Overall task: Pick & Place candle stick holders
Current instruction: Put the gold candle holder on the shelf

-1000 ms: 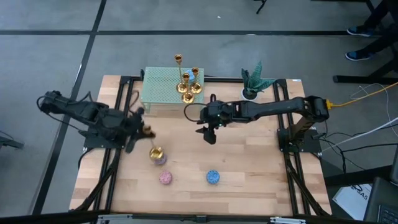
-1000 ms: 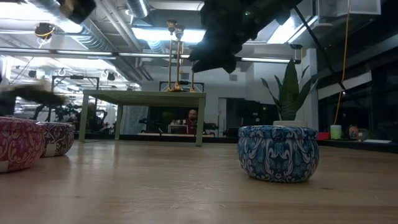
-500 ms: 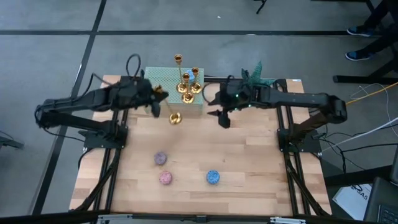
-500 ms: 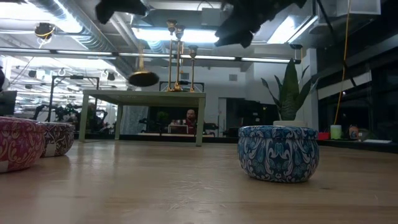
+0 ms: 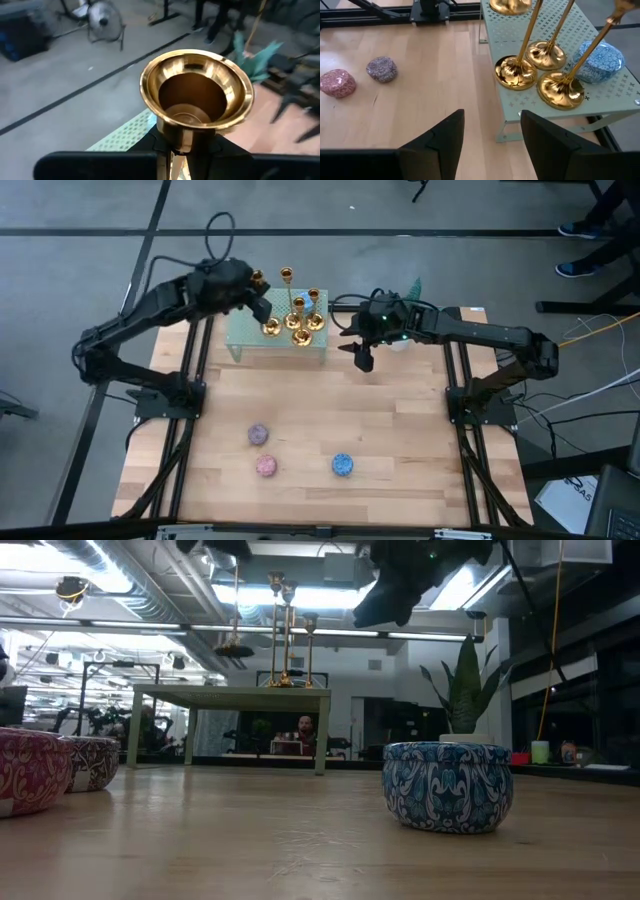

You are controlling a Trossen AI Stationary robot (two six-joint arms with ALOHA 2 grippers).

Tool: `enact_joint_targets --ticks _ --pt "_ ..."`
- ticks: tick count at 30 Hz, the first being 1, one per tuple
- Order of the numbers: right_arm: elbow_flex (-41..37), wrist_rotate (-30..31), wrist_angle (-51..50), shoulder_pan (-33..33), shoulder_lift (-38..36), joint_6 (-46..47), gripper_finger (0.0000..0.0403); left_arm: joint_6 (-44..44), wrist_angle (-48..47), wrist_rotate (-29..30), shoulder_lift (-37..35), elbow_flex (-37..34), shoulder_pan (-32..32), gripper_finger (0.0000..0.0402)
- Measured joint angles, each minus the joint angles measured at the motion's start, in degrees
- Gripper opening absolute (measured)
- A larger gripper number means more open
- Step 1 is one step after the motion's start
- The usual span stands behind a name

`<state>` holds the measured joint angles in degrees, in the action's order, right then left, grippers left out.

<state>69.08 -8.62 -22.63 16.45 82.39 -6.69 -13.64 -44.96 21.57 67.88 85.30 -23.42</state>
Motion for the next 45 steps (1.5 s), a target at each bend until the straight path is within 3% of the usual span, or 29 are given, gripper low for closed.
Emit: enact_joint_targets --ticks 9,22,34,45 --pt "0.00 -0.02 0.02 0.00 0.00 -1.86 0.0200 1.21 0.08 -1.84 8.87 -0.08 -2.35 0.0026" --pt "0.00 -0.02 0.04 0.00 0.00 -2.54 0.0200 -2.44 1.04 -0.35 10.75 -0.07 -4.54 0.0035" --pt "0.00 -0.01 0.04 0.00 0.02 -1.50 0.0200 -4.92 -0.93 -3.82 10.16 -0.07 -3.99 0.0093" --pt "0.00 -0.02 0.02 0.00 0.04 -1.26 0.0200 -4.14 0.89 -3.84 4.43 -0.07 -3.65 0.0181"
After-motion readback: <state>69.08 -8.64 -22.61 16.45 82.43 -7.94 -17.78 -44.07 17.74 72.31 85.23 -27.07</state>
